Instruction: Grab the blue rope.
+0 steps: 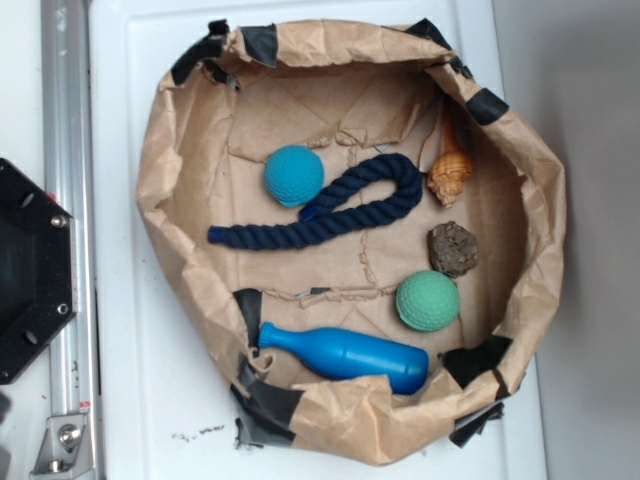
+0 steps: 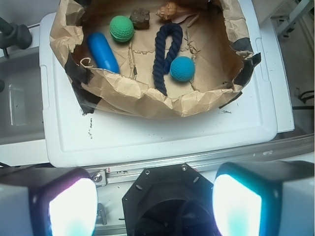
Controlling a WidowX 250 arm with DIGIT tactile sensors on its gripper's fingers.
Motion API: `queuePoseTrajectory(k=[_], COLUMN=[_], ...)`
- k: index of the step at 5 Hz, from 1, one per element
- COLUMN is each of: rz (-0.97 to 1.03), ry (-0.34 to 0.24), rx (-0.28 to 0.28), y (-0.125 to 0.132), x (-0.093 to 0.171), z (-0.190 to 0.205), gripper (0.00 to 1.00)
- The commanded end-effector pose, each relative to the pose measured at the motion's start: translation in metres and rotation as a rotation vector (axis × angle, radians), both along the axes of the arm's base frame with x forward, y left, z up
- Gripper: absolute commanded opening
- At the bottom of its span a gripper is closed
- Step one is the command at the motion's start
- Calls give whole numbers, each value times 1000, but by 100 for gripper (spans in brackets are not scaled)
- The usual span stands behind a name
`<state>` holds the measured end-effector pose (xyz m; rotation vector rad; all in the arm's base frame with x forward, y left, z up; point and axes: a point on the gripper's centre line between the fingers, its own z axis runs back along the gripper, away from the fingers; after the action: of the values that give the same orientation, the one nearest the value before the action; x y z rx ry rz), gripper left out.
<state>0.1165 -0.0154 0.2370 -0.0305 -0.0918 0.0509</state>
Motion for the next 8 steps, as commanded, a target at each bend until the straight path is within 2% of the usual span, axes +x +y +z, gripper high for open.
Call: queuePoseTrajectory(k=[1,2,3,4,5,6,7,8], rz=[0,-35,-38,15,-43,-74,-108,-95], ry=[0,-13,-39,80,153,213,199,178], rx=[0,106,130,143,75,97,60,69], y=[0,14,8,19,39,38,17,4], x=[0,50,94,142,165,177,186,179], z=[0,-33,-59,-114,-168,-200,-209,-204], gripper=[100,100,100,100,100,100,39,0])
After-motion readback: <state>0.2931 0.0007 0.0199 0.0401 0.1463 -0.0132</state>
